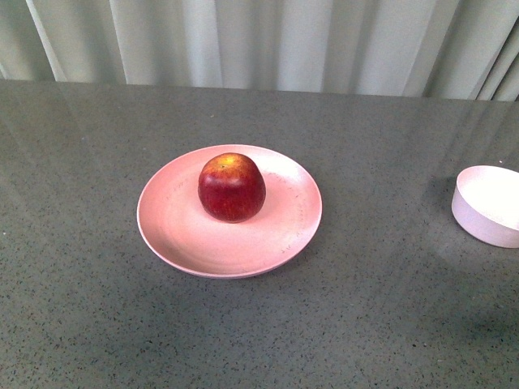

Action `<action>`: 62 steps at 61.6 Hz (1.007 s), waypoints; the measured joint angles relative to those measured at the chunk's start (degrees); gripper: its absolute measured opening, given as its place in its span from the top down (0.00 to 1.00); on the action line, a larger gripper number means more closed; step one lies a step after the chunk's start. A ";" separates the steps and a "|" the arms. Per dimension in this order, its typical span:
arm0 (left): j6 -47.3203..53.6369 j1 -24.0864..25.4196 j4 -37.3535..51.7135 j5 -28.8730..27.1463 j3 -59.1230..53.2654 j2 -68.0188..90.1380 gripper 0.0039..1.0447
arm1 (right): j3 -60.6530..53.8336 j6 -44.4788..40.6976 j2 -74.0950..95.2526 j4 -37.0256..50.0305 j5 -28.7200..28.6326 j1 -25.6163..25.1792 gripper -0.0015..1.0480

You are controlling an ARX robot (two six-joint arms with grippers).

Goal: Move apple from plate to bowl

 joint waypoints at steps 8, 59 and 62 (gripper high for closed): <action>0.00 0.00 0.00 0.00 0.00 0.00 0.08 | 4.87 -2.32 15.04 -0.09 -12.76 -6.47 0.09; 0.00 0.00 0.00 0.02 0.00 0.00 0.08 | 44.89 -5.07 104.54 31.08 3.23 -10.34 0.20; 0.00 0.00 0.00 0.02 0.00 0.00 0.08 | 45.44 -4.39 105.39 30.86 3.89 -10.01 0.29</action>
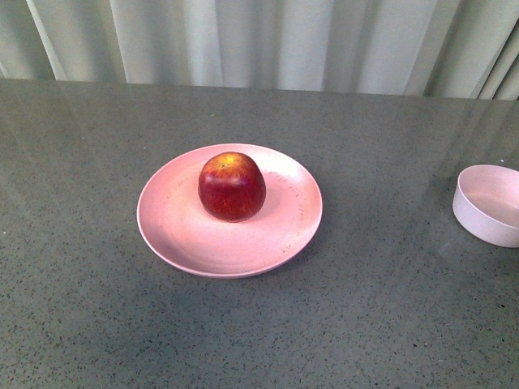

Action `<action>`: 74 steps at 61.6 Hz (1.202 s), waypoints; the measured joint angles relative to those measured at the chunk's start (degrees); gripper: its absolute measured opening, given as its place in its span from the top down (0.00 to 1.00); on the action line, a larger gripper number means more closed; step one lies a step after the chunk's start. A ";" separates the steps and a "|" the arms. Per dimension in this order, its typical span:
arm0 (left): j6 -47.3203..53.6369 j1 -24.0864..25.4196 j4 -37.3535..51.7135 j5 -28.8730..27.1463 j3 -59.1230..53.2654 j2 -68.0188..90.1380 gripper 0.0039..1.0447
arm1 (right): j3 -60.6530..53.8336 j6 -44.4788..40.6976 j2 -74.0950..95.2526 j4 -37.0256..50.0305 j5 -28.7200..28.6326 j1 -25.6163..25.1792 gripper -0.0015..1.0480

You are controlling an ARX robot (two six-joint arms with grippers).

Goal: Move apple from plate to bowl

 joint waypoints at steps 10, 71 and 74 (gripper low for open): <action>0.00 0.00 0.00 0.00 0.00 0.00 0.08 | 0.74 3.21 1.27 -0.63 1.18 1.16 0.59; 0.00 0.00 0.00 0.00 0.00 0.00 0.08 | -0.26 14.69 -0.57 -2.29 2.78 17.25 0.98; 0.00 0.00 0.00 0.00 0.00 0.00 0.08 | -0.22 14.78 -0.22 -2.34 2.99 17.44 0.98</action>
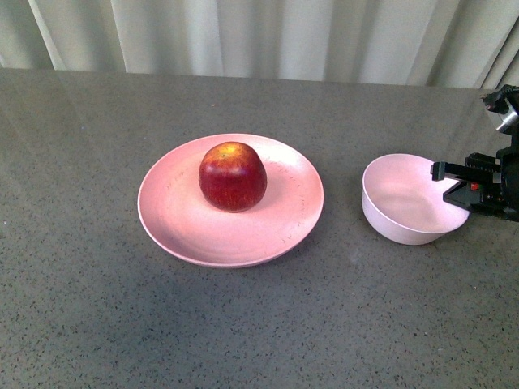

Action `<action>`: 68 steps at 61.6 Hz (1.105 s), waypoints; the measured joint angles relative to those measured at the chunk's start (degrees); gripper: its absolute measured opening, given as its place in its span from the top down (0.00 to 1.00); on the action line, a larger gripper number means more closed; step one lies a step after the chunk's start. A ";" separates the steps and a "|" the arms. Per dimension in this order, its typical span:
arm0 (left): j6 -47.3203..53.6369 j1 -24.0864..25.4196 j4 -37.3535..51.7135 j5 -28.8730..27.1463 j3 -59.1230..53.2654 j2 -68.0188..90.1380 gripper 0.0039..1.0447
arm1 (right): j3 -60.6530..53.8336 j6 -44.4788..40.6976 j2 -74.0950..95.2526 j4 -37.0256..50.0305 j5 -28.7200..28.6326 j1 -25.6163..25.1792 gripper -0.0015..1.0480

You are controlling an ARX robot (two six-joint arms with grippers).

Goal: Move apple from plate to bowl

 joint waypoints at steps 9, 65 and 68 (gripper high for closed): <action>0.00 0.00 0.00 0.00 0.00 0.00 0.08 | 0.42 0.09 0.35 -0.04 0.37 0.39 0.98; 0.00 0.00 0.00 -0.02 0.00 0.00 0.08 | -28.74 -7.78 -31.47 37.64 0.52 -9.38 0.33; 0.00 0.00 0.00 0.00 0.00 0.00 0.08 | -31.98 -8.22 -34.01 41.46 1.27 -8.50 0.45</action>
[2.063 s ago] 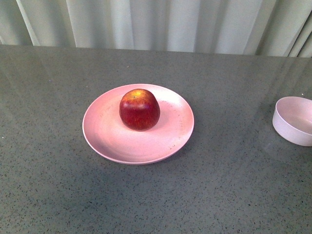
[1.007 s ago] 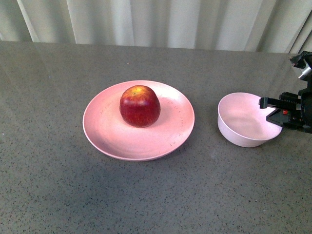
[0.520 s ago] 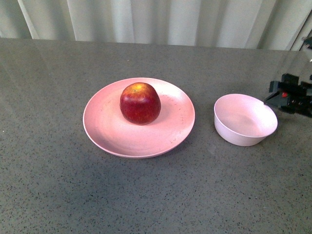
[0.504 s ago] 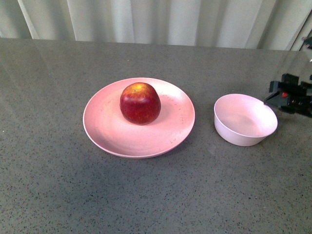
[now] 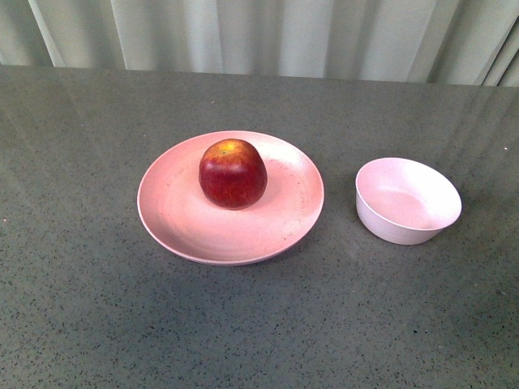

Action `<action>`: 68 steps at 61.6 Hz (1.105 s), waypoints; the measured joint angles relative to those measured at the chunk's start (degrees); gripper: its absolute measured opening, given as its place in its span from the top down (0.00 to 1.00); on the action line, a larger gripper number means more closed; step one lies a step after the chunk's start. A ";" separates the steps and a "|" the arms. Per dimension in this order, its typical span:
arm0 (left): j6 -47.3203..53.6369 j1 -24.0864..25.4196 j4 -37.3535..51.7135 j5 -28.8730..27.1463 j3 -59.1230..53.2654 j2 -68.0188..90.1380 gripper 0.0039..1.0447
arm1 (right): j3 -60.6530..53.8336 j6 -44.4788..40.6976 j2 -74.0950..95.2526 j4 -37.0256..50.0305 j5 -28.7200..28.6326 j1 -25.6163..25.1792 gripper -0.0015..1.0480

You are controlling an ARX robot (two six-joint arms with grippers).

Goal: Move apple from plate to bowl

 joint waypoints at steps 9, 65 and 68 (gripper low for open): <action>0.00 0.00 0.00 -0.02 0.00 0.00 0.08 | -6.10 -0.63 -7.50 -0.59 1.51 1.29 0.75; 0.00 0.00 0.00 0.00 0.00 0.00 0.08 | -17.64 -0.98 -42.10 -22.77 5.44 5.35 0.98; 0.00 0.00 0.00 -0.02 0.00 0.00 0.08 | -17.66 -0.98 -44.00 -24.52 5.44 5.35 0.98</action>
